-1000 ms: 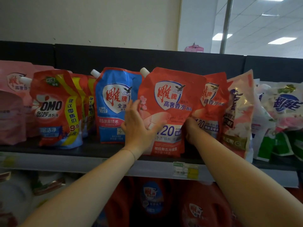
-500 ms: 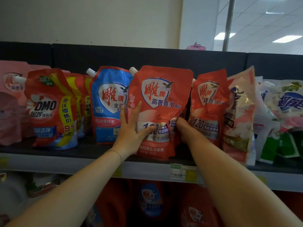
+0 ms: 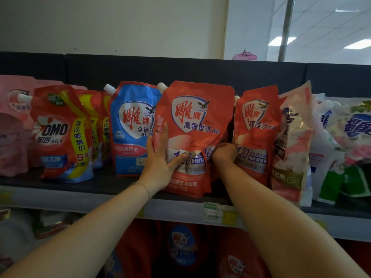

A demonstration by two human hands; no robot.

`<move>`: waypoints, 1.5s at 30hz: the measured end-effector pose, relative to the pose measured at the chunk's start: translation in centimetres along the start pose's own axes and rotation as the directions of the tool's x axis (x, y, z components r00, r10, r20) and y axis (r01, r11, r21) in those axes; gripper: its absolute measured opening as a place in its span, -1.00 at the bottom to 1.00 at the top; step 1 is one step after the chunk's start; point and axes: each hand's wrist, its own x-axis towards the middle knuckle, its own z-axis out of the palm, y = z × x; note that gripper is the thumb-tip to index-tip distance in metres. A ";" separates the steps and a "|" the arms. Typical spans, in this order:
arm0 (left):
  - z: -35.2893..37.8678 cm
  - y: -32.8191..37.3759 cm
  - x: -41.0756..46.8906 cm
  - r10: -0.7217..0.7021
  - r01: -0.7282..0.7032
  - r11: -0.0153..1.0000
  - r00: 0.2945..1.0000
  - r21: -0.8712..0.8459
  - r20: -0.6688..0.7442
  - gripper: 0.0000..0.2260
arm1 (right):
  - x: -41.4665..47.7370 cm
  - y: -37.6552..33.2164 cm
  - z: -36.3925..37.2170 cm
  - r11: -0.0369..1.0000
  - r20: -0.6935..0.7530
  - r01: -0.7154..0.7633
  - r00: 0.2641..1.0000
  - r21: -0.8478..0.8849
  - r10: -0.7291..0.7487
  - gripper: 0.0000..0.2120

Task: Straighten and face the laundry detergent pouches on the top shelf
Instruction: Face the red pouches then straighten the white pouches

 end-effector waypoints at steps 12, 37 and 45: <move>1.3 1.0 -0.1 -0.015 0.021 0.999 0.990 0.038 -0.140 -0.23 | -2.3 -0.7 -2.5 0.974 0.188 0.136 0.977 -0.183 -0.101 -0.79; 5.3 6.1 -1.6 -0.318 0.326 0.945 0.916 -0.009 -0.244 -0.29 | -8.5 -2.0 -6.6 0.775 0.095 0.582 0.810 -0.248 -0.578 -0.73; 4.4 5.5 -2.6 -0.216 0.219 0.976 0.964 0.002 -0.154 -0.38 | -9.4 -0.8 -4.8 0.960 0.035 0.183 0.980 0.213 -0.195 -0.57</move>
